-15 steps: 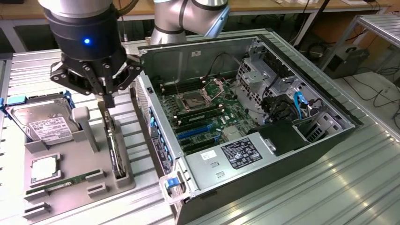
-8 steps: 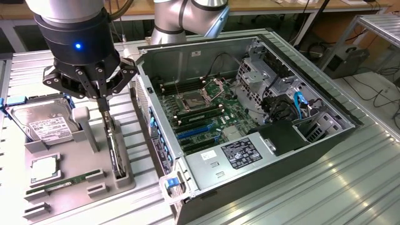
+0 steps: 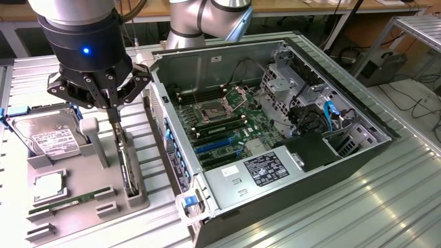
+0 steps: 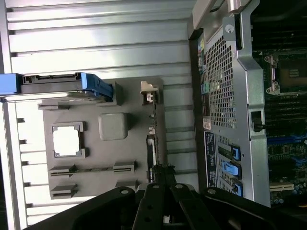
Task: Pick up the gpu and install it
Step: 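Pick up the gpu and move the gpu toward the slot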
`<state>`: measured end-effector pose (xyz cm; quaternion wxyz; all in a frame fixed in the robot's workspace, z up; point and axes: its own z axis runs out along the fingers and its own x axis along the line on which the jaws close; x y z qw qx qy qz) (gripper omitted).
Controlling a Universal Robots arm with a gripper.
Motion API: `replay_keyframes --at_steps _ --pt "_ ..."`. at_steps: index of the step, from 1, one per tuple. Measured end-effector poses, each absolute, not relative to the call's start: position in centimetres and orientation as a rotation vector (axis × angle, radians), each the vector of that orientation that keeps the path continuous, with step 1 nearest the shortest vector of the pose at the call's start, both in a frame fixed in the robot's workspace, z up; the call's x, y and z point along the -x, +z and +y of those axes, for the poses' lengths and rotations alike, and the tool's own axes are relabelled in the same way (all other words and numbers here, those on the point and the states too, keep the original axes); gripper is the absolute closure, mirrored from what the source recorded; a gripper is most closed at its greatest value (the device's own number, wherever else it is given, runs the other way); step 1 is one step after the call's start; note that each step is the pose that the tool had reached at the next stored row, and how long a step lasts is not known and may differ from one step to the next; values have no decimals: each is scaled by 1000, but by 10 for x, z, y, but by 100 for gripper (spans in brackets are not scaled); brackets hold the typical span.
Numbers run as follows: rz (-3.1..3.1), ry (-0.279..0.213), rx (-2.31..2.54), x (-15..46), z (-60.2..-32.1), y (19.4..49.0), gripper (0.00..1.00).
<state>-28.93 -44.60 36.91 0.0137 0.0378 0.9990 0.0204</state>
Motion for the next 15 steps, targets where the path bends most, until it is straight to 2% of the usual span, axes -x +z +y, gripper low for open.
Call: replay_keyframes --at_steps 2,5,7,8,15 --pt "3111 63 -118 289 -446 369 89" --pt "3111 63 -118 289 -446 369 70" --pt "3111 64 -118 289 -446 368 70" --pt "3111 64 -118 289 -446 367 64" --pt "3111 64 -118 293 -448 352 64"
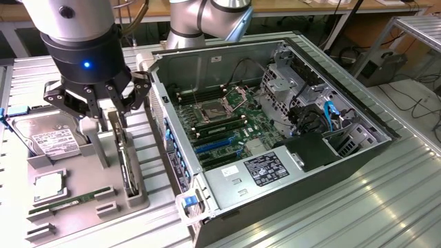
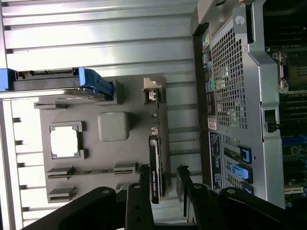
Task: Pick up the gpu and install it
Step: 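Pick up the gpu and move the gpu toward the slot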
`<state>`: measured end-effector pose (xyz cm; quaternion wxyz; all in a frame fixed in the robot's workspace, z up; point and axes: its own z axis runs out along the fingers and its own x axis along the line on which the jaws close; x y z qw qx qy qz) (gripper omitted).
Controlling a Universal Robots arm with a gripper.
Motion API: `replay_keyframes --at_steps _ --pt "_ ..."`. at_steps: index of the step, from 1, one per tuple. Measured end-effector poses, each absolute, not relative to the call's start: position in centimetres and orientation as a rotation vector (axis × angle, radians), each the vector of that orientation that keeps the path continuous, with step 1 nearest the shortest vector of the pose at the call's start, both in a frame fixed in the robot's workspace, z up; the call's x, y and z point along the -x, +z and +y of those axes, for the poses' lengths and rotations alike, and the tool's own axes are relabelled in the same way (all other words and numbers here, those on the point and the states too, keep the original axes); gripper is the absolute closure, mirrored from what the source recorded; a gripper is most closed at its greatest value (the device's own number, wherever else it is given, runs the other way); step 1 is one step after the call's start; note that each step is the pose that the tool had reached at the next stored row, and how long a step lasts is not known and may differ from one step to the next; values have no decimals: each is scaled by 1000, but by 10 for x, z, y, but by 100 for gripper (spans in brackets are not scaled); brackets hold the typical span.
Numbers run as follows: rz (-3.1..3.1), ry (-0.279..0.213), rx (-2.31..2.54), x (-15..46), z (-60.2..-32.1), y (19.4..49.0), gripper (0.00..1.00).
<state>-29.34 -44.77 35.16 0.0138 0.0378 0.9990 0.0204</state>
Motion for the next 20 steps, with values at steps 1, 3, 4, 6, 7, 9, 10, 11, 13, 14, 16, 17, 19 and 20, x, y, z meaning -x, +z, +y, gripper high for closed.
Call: replay_keyframes --at_steps 1,3,4,6,7,9,10,11,13,14,16,17,19,20 --pt "3111 63 -118 294 -448 349 64" --pt "3111 63 -118 296 -449 345 64" --pt "3111 63 -118 296 -449 343 64" --pt "3110 64 -118 297 -450 339 64" --pt "3109 64 -118 297 -450 337 64" --pt "3106 64 -117 297 -450 335 64" --pt "3104 64 -117 298 -450 334 64" --pt "3102 64 -117 298 -450 332 64" --pt "3100 64 -117 298 -451 329 64" --pt "3100 64 -117 298 -451 328 64" --pt "3100 64 -117 299 -451 324 64" --pt "3100 64 -117 300 -451 322 64" --pt "3100 64 -117 300 -451 318 64" --pt "3100 64 -117 300 -451 317 64"
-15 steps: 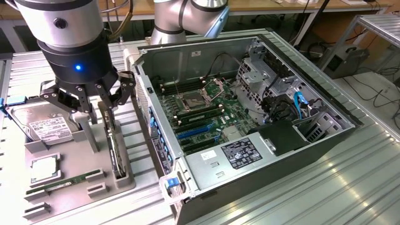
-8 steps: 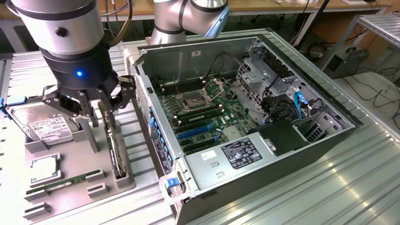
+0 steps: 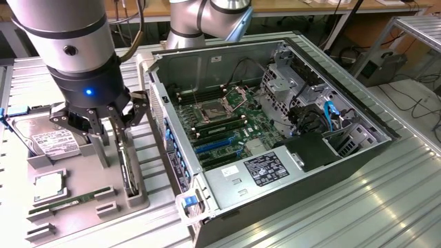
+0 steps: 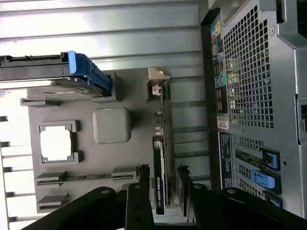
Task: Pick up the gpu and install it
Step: 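Pick up the gpu and move the gpu toward the slot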
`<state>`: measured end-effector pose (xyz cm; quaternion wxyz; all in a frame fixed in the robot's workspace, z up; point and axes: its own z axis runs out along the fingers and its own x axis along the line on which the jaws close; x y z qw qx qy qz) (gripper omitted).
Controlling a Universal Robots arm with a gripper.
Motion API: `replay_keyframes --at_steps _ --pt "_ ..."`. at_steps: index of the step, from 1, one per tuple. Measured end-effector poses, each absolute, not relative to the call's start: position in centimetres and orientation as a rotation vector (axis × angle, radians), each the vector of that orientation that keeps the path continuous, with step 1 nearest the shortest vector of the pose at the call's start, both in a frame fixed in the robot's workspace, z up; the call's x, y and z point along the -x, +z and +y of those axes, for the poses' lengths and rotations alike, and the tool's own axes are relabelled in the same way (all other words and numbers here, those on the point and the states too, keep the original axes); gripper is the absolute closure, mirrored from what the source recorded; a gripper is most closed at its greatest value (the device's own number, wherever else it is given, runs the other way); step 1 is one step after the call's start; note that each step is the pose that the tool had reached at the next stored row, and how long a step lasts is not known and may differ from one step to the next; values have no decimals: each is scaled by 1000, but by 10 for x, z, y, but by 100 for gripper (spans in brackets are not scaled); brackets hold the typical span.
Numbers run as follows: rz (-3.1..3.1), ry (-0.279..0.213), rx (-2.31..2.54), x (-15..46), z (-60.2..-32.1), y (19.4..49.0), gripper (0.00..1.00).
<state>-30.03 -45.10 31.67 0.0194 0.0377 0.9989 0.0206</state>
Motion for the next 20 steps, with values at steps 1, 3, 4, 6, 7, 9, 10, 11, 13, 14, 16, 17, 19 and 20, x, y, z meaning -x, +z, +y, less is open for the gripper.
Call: replay_keyframes --at_steps 1,3,4,6,7,9,10,11,13,14,16,17,19,20 --pt "3100 64 -117 300 -451 313 64" --pt "3100 64 -117 300 -451 309 64" --pt "3100 64 -117 300 -451 307 64" --pt "3100 64 -117 300 -451 303 64" --pt "3100 64 -117 301 -451 301 64" --pt "3100 64 -117 301 -451 299 64" --pt "3100 64 -117 300 -451 280 64" --pt "3100 64 -117 300 -451 278 64" --pt "3100 64 -117 300 -451 275 64" --pt "3100 64 -117 300 -451 273 64" --pt "3100 64 -117 300 -451 269 64" --pt "3100 64 -117 300 -451 267 64" --pt "3100 64 -117 300 -451 264 64" --pt "3100 64 -117 300 -451 262 64"
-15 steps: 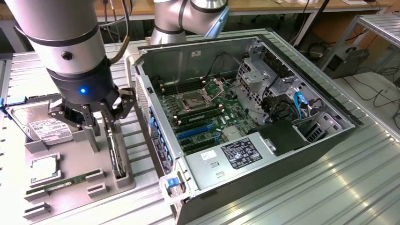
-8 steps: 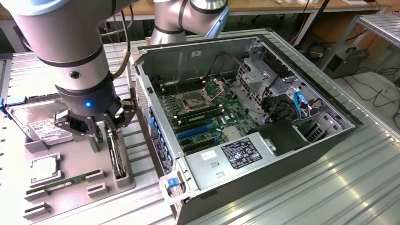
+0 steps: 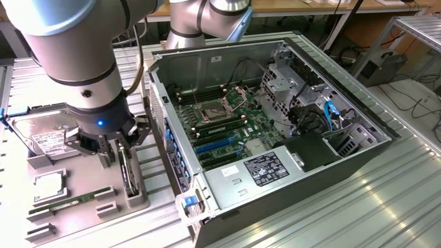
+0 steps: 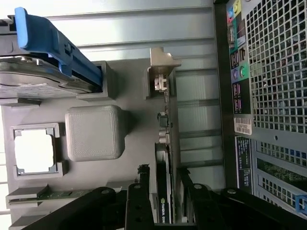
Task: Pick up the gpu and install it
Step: 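Pick up the gpu and move the gpu toward the slot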
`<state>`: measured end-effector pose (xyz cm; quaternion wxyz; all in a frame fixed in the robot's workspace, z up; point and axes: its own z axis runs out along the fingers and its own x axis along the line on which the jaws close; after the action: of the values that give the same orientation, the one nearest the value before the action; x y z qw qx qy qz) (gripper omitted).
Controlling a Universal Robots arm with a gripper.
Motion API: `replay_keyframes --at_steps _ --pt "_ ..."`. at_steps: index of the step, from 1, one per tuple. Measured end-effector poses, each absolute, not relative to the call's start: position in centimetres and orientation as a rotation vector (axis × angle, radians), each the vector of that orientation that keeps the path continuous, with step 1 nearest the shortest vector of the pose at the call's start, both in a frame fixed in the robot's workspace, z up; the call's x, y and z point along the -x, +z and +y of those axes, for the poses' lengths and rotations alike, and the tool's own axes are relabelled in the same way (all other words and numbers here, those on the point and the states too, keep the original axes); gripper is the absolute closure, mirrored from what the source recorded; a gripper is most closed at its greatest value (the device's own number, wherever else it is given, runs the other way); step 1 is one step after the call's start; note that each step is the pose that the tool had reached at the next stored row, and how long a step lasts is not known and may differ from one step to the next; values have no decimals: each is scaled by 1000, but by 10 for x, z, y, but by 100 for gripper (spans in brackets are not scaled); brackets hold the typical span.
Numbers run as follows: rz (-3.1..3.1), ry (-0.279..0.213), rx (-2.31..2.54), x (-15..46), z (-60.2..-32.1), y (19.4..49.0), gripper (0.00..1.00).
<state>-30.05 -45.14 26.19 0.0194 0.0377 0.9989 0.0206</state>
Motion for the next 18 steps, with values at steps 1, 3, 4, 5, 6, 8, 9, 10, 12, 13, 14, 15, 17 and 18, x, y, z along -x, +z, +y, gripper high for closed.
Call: replay_keyframes --at_steps 1,3,4,5,6,8,9,10,12,13,14,15,17,18 --pt "3100 64 -117 300 -451 260 64" --pt "3100 64 -117 300 -451 256 64" --pt "3100 64 -117 300 -451 254 64" --pt "3100 64 -117 300 -451 252 64" --pt "3100 64 -117 300 -451 250 64" --pt "3097 64 -117 300 -451 247 64" --pt "3096 62 -117 300 -451 247 64" --pt "3094 59 -117 300 -451 246 64" --pt "3092 59 -117 301 -451 244 64" --pt "3092 58 -118 301 -451 243 64" --pt "3092 58 -120 301 -451 243 64" --pt "3092 58 -121 301 -451 243 64" --pt "3091 58 -127 301 -450 242 64" --pt "3091 58 -128 301 -449 242 64"
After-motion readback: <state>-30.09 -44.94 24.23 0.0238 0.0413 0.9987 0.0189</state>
